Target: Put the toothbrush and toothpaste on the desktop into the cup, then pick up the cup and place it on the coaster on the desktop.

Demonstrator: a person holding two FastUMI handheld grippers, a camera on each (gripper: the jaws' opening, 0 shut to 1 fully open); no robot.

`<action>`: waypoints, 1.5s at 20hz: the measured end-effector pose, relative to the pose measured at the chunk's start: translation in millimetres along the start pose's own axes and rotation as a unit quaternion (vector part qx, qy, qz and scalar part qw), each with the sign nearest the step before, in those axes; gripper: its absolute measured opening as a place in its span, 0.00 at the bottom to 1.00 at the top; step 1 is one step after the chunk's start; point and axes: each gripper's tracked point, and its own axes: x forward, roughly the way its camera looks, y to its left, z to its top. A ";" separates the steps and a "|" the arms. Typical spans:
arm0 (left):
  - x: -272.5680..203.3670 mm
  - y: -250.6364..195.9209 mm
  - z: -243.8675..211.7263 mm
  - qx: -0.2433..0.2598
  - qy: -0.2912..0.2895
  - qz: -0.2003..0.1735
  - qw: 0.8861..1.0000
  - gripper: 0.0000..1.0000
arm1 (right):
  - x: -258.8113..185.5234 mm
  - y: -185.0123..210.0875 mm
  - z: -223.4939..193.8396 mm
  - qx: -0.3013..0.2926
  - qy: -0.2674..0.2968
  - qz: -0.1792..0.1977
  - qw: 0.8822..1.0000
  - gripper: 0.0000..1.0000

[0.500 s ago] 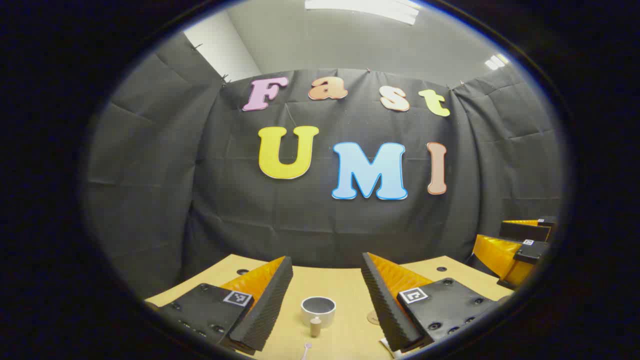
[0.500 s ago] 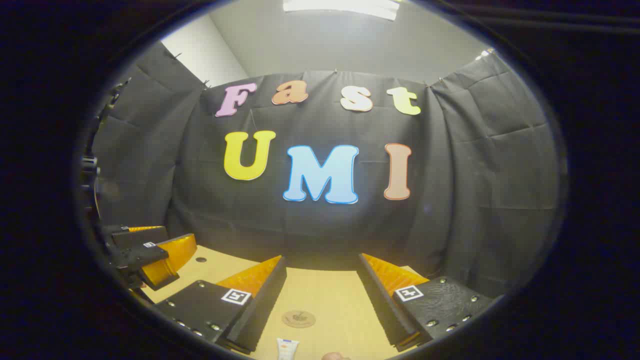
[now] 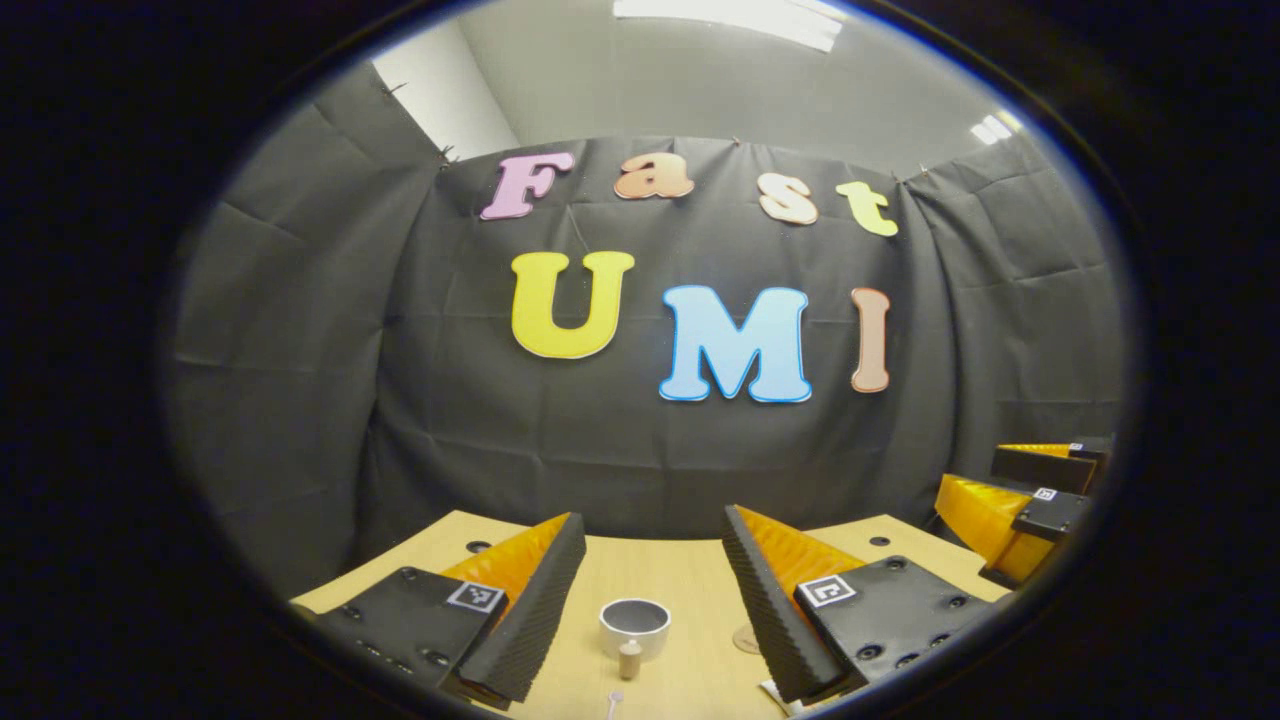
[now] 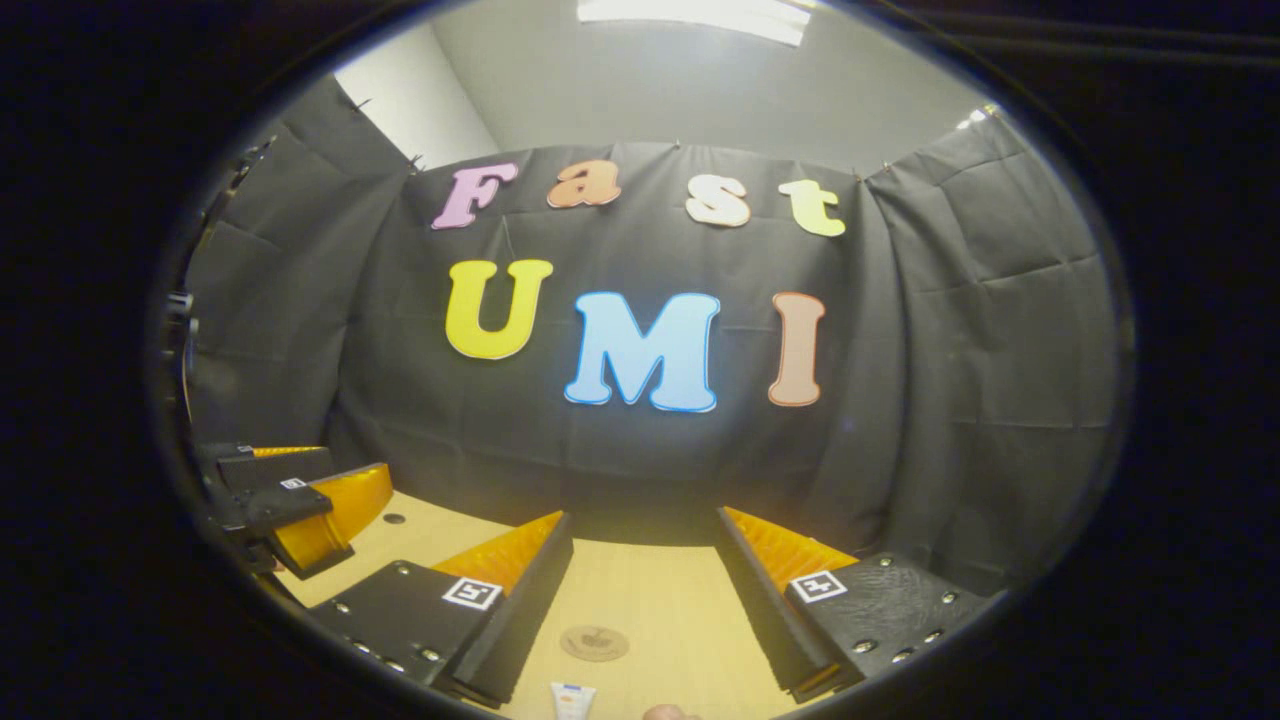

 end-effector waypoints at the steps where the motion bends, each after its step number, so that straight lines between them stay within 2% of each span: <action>1: -0.9 1.5 -0.5 0.002 0.000 0.001 1.000 0.91 | 0.6 0.9 -0.3 0.000 0.001 0.002 1.000 0.89; 13: 4.6 -4.5 -22.4 0.026 0.036 -0.001 0.999 0.91 | 2.8 -3.4 -18.5 0.018 0.032 0.007 0.999 0.89; 16: 8.6 -3.6 -36.1 0.031 0.057 -0.005 0.998 0.91 | 8.3 -2.3 -34.9 0.031 0.067 0.009 0.997 0.89; 17: 9.3 -6.3 -43.7 0.031 0.066 -0.010 0.997 0.91 | 9.3 -1.5 -41.0 0.037 0.080 0.011 0.996 0.86; 18: 11.4 -9.3 -49.5 0.028 0.074 -0.017 0.997 0.91 | 9.4 -0.4 -46.5 0.044 0.092 0.014 0.995 0.89; 21: 15.2 -9.7 -70.6 0.030 0.109 -0.028 0.993 0.91 | 12.9 5.2 -65.3 0.062 0.132 0.019 0.989 0.89; 25: 19.1 -10.1 -100.0 0.051 0.158 -0.039 0.985 0.91 | 19.7 14.5 -98.0 0.057 0.196 0.032 0.978 0.89; 30: 24.3 1.3 -139.9 0.040 0.220 -0.035 0.974 0.91 | 10.7 29.6 -145.7 0.056 0.286 0.058 0.955 0.89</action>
